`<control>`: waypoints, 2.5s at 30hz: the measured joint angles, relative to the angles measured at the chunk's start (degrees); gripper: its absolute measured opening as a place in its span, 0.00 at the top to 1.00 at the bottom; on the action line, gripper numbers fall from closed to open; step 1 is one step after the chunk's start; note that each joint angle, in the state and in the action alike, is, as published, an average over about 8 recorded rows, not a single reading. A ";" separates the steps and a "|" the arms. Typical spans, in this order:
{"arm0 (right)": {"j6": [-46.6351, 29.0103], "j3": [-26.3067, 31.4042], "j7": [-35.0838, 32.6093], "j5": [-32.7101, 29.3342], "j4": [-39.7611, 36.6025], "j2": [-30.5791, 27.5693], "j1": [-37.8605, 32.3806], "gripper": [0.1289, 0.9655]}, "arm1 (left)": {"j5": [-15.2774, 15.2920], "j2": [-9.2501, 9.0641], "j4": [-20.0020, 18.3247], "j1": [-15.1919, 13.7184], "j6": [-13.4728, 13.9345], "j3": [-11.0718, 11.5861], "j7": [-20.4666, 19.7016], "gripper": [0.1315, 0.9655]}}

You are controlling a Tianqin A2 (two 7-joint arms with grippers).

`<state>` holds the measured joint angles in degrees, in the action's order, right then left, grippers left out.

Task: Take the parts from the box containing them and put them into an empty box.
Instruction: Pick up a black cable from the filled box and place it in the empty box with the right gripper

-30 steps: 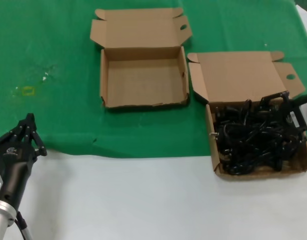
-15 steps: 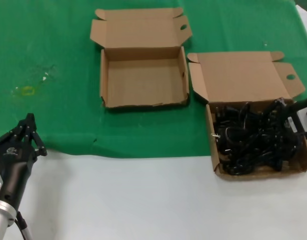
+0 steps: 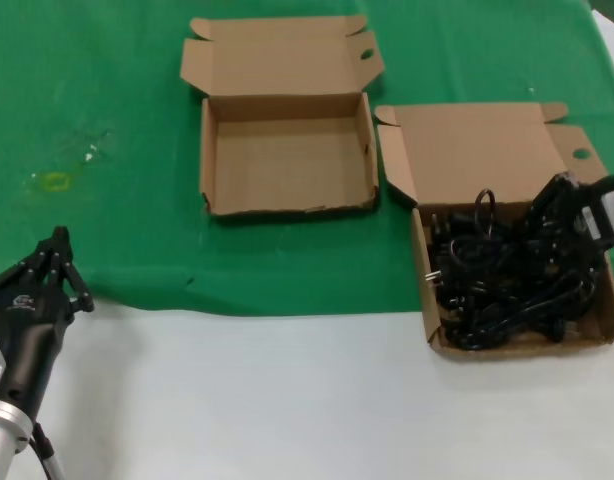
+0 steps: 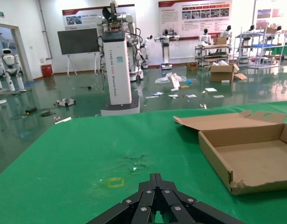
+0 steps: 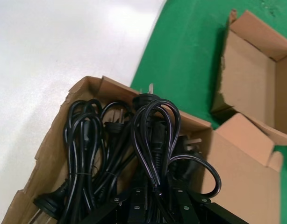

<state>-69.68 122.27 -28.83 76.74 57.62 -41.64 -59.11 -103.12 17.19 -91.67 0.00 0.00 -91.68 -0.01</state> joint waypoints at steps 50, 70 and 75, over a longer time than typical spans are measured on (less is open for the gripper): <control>11.54 0.80 -3.84 0.09 -52.41 37.02 -30.06 0.90 | 0.00 0.00 0.00 0.00 0.00 0.00 0.00 0.99; 24.88 9.80 -3.87 11.60 -53.71 41.56 -26.94 0.90 | 0.00 0.00 0.00 0.00 0.00 0.00 0.00 0.99; 26.64 16.48 -3.50 18.05 -52.73 41.61 -25.89 0.90 | 0.00 0.00 0.00 0.00 0.00 0.00 0.00 0.99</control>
<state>-43.05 138.75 -32.33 94.79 4.89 -0.02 -85.00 -103.12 17.19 -91.67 0.00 0.00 -91.68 -0.02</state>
